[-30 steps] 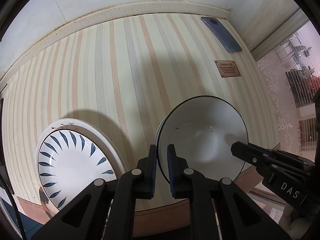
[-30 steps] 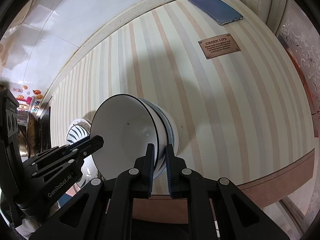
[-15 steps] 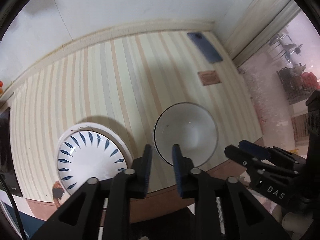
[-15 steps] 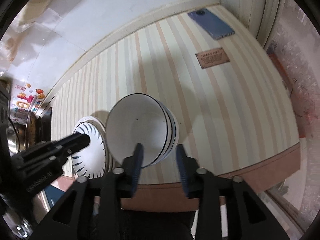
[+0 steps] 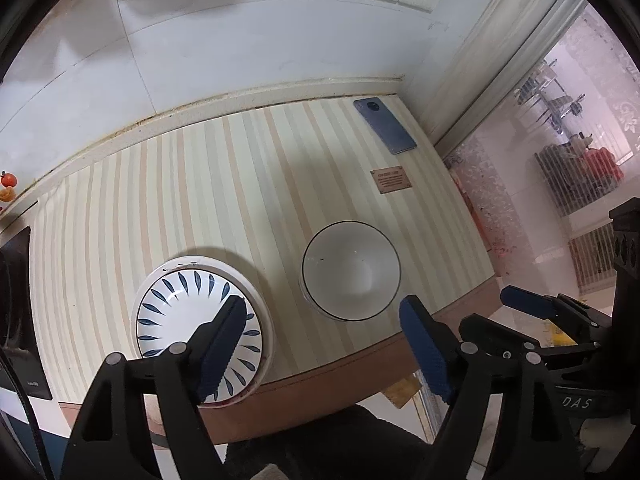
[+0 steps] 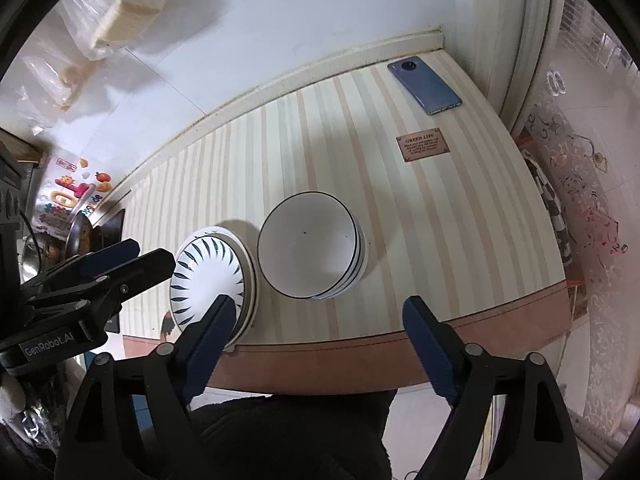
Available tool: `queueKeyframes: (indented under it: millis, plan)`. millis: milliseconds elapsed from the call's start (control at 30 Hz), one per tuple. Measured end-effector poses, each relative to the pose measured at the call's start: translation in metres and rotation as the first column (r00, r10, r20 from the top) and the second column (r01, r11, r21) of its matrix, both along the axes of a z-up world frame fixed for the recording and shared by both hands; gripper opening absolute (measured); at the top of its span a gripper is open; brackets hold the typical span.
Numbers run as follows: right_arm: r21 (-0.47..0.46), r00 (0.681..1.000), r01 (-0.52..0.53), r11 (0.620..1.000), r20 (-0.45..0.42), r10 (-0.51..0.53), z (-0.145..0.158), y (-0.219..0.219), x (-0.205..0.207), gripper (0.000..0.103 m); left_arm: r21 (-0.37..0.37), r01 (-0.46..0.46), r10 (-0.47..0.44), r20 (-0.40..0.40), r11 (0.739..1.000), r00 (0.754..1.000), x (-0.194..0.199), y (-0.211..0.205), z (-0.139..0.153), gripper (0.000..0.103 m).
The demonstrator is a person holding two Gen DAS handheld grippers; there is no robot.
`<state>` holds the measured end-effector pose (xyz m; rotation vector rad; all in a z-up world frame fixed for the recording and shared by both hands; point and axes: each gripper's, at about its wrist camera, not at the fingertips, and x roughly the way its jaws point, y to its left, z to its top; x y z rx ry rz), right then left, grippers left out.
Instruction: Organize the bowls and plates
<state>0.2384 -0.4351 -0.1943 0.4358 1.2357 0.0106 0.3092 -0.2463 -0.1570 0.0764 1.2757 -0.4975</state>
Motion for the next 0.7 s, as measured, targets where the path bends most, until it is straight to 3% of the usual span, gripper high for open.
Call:
queueKeyframes:
  millis: [300, 500, 700]
  plan:
    - [-0.013, 1.0, 0.021, 1.0, -0.003, -0.021, -0.002, -0.011, 0.003, 0.092, 0.001, -0.02, 0.02, -0.017, 1.0, 1.0, 0.006, -0.005, -0.015, 0.085]
    - [0.038, 0.998, 0.054, 0.998, -0.037, -0.052, -0.042, -0.021, 0.02, 0.092, 0.039, -0.043, 0.045, -0.07, 0.998, 0.997, 0.026, -0.014, -0.061, 0.085]
    - [0.156, 0.994, 0.092, 0.984, -0.076, -0.081, -0.093, -0.029, 0.041, 0.092, 0.027, -0.079, 0.083, -0.222, 0.997, 0.972, 0.052, -0.021, -0.118, 0.085]
